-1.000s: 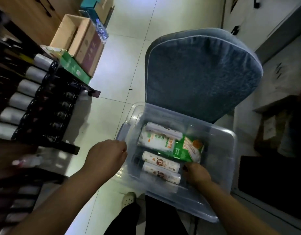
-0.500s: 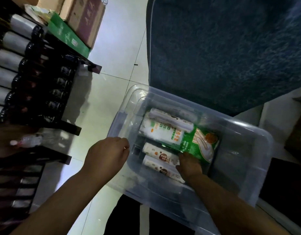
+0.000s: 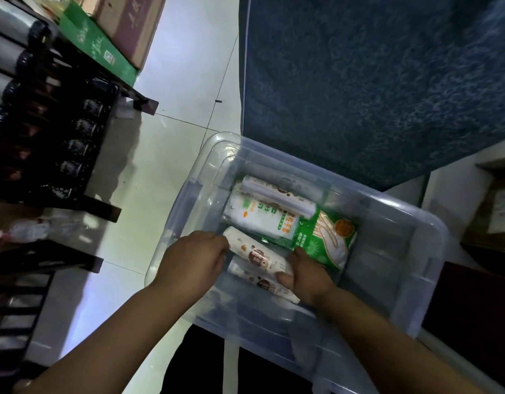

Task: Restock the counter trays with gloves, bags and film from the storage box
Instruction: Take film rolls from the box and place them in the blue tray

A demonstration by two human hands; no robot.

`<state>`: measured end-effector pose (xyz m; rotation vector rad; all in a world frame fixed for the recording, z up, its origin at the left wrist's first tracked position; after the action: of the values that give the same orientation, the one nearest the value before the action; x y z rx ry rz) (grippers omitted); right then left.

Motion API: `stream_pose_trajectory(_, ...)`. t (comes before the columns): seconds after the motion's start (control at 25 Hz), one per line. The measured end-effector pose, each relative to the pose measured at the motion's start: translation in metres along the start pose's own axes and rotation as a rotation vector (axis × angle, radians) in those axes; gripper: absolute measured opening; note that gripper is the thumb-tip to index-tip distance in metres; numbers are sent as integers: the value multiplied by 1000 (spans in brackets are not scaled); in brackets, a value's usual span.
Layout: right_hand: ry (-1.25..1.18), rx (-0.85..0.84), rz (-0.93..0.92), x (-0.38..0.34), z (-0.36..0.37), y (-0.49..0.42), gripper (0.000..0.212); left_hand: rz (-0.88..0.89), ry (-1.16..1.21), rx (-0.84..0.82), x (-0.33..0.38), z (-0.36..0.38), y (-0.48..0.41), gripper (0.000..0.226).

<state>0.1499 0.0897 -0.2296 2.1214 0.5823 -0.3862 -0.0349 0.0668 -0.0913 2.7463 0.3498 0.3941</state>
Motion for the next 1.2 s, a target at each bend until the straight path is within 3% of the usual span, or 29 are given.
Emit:
stream_pose_trajectory(0.2,-128,-64,-269,-55,-46,28,38,240,-165,-58,25,-5,-7,66)
stream_pose_trajectory(0.32,-260,-149,-345,-67,-60,28,24,259,-183,-162,23,-1,-7,59)
stream_pose_trajectory(0.4,-407,-78,-244,-54,-72,8,22,210,-174,-149,16,-4,-9,53)
stream_pose_trajectory(0.44,-439,50,-159,-38,-83,-6,22,186,-192,-141,11,-7,-8,53)
stream_pose_trajectory(0.52,-219,361,-40,-9,-106,-29,23,136,-253,-110,0,-12,-9,53)
stream_pose_trajectory(0.56,-74,431,-11,-1,-107,-38,26,113,-268,-98,-5,-14,-9,52)
stream_pose_trajectory(0.72,220,408,58,11,-77,-64,43,52,-274,-43,-17,-22,-5,53)
stream_pose_trajectory(0.88,416,451,106,13,-67,-70,47,49,-285,-52,-19,-22,3,50)
stream_pose_trajectory(1.08,440,387,273,26,-74,-67,46,24,-319,-37,-23,-34,14,45)
stream_pose_trajectory(1.2,196,372,307,22,-70,-43,57,32,-340,-16,-24,-51,20,43)
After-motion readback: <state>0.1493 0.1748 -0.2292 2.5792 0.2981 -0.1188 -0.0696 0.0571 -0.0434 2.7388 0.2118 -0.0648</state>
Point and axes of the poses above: each hand's wrist, its own y-axis away from the middle knuckle, its own z-axis out of the palm, x = y × z, the point moved 10 cm from there along -y, towards the middle knuckle, and after that the axes turned 6 degrees about x, right-handed, at the moved point
